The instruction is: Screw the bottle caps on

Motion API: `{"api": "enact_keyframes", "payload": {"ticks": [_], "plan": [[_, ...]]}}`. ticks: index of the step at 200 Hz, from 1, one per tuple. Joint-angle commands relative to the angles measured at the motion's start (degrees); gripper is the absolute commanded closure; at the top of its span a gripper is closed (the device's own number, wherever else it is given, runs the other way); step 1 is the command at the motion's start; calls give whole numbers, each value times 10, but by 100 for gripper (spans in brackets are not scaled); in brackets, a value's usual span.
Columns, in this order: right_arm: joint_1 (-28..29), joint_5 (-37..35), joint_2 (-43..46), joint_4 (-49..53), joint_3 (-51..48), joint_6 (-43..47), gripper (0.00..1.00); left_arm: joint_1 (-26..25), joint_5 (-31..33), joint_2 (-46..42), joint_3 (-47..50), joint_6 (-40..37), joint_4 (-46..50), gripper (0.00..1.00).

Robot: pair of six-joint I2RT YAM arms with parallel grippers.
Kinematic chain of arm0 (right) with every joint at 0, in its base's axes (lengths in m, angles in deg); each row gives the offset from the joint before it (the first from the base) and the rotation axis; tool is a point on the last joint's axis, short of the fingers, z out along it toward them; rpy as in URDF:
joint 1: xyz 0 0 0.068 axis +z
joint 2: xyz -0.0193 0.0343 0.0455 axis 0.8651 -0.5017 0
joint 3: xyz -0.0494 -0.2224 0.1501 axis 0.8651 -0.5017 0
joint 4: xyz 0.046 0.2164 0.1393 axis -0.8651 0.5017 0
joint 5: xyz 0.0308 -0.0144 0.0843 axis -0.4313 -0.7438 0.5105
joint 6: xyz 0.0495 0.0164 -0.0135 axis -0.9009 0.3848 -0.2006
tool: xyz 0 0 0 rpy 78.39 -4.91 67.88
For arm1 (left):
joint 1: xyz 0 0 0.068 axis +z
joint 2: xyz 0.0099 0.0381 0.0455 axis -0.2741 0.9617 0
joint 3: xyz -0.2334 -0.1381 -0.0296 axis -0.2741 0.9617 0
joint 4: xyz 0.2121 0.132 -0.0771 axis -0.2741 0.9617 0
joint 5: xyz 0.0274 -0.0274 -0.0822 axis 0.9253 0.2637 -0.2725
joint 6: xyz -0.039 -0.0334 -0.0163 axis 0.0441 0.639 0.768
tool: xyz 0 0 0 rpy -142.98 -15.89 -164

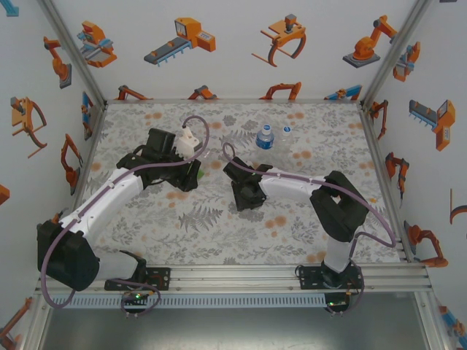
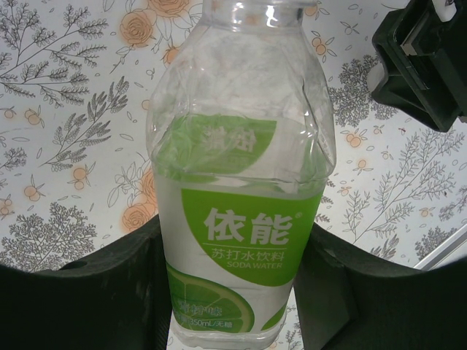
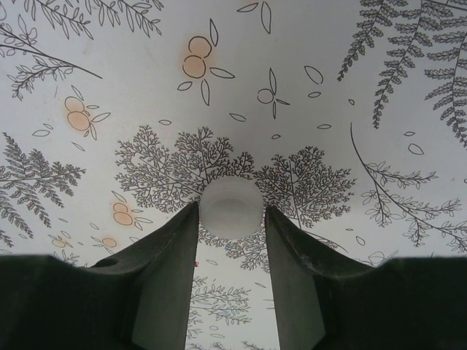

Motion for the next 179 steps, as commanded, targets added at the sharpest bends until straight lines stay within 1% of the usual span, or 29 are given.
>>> {"api": "enact_keyframes", "payload": {"ticks": [1, 68, 92, 102, 122, 151, 179], "plan": [[5, -11, -4, 2, 14, 9, 59, -3, -5, 2, -20, -14, 12, 100], [5, -12, -4, -1, 14, 15, 62, -5, -4, 3, -19, -15, 13, 100], [5, -7, 8, -5, 10, 23, 69, -7, -8, 3, -18, -22, 13, 100], [5, -1, 21, -14, 6, 32, 73, -10, -8, 2, -18, -29, 14, 100], [5, -1, 63, -36, -7, 57, 75, -20, -8, -3, -15, -42, 13, 100], [4, 0, 131, -65, -27, 122, 76, -33, -22, -17, -4, -67, 13, 100], [4, 31, 193, -68, -22, 171, 76, -43, -33, -42, 11, -87, -3, 100]]}}
